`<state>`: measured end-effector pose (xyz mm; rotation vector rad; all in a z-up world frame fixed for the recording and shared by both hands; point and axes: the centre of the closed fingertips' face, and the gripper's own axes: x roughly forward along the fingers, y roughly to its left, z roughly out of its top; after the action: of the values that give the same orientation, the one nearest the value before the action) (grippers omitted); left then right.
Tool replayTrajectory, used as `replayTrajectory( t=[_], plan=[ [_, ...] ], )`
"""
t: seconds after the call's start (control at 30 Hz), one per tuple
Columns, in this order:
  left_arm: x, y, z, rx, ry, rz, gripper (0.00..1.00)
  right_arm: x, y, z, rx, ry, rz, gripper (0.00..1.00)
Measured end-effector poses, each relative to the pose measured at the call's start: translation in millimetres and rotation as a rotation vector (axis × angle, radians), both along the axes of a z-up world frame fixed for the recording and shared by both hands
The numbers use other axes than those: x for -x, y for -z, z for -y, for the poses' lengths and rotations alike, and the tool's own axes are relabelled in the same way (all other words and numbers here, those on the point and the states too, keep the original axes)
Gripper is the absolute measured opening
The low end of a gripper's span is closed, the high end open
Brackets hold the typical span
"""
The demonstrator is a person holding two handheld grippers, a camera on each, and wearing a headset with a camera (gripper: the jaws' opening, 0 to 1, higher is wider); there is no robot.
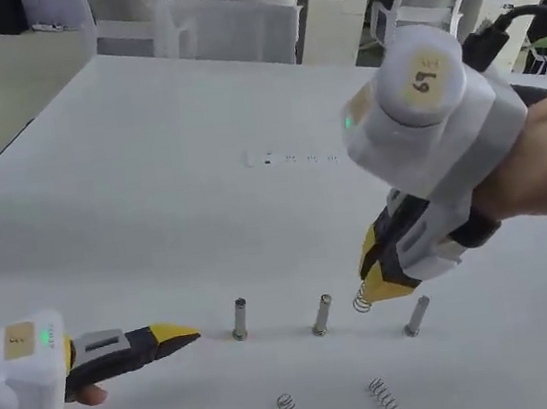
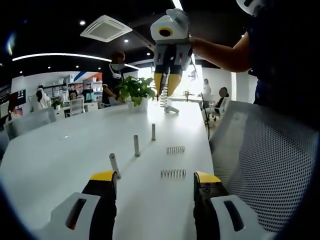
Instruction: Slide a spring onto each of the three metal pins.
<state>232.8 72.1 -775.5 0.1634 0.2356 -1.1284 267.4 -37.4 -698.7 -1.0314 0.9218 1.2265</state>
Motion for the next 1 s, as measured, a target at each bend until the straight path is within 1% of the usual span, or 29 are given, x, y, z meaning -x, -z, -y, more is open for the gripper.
replayTrajectory(
  t=[0.03, 0.17, 0.27, 0.33, 0.4, 0.43, 0.47, 0.53, 0.57, 0.63, 0.67, 0.83, 0.87, 0.93, 1.0],
  plan=[
    [-1.0, 1.5, -1.3, 0.0, -0.009, -0.007, 0.61, -3.2, -1.4, 1.6, -0.002, 0.005, 0.004, 0.06],
    [-2.3, 3.5, -4.0, 0.002, -0.024, -0.012, 0.63, -12.5, -3.4, 8.7, 0.004, 0.027, 0.009, 0.06],
    [-3.9, 5.1, -6.6, 0.0, -0.04, -0.021, 0.68, -19.2, -5.0, 16.3, 0.016, 0.043, 0.018, 0.06],
    [-4.4, 4.9, -7.7, 0.0, -0.045, -0.021, 0.69, -21.7, -5.1, 19.9, 0.019, 0.049, 0.018, 0.06],
    [-6.0, 4.2, -10.0, 0.001, -0.056, -0.02, 0.71, -25.9, -3.8, 27.3, 0.035, 0.064, 0.016, 0.06],
    [-6.9, 3.4, -11.3, 0.003, -0.061, -0.019, 0.71, -29.8, -3.5, 31.8, 0.046, 0.068, 0.029, 0.06],
    [-7.5, 2.9, -12.1, 0.005, -0.064, -0.019, 0.71, -31.3, -3.0, 35.3, 0.056, 0.074, 0.027, 0.06],
    [-9.3, 2.8, -13.7, 0.005, -0.074, -0.021, 0.74, -33.9, -2.6, 40.1, 0.056, 0.082, 0.018, 0.06],
    [-9.5, 2.5, -14.1, 0.007, -0.075, -0.024, 0.74, -35.2, -1.1, 44.7, 0.069, 0.092, 0.011, 0.06],
    [-9.7, 2.6, -14.3, 0.006, -0.077, -0.024, 0.76, -40.8, 0.9, 50.1, 0.079, 0.095, 0.019, 0.06],
    [-9.9, 3.1, -14.2, 0.006, -0.078, -0.028, 0.76, -41.6, 2.8, 54.7, 0.094, 0.102, 0.013, 0.06],
    [-9.1, 4.3, -12.8, -0.001, -0.075, -0.03, 0.76, -49.6, 8.0, 62.9, 0.091, 0.124, 0.007, 0.06],
    [-9.3, 4.2, -12.6, 0.0, -0.076, -0.031, 0.77, -50.3, 10.2, 65.2, 0.094, 0.134, -0.004, 0.06],
    [-10.0, 4.0, -12.6, 0.0, -0.078, -0.031, 0.77, -53.7, 14.2, 67.5, 0.088, 0.141, -0.007, 0.06],
    [-11.0, 3.4, -12.8, 0.004, -0.083, -0.031, 0.77, -55.5, 18.6, 71.0, 0.093, 0.152, -0.014, 0.06]
  ],
)
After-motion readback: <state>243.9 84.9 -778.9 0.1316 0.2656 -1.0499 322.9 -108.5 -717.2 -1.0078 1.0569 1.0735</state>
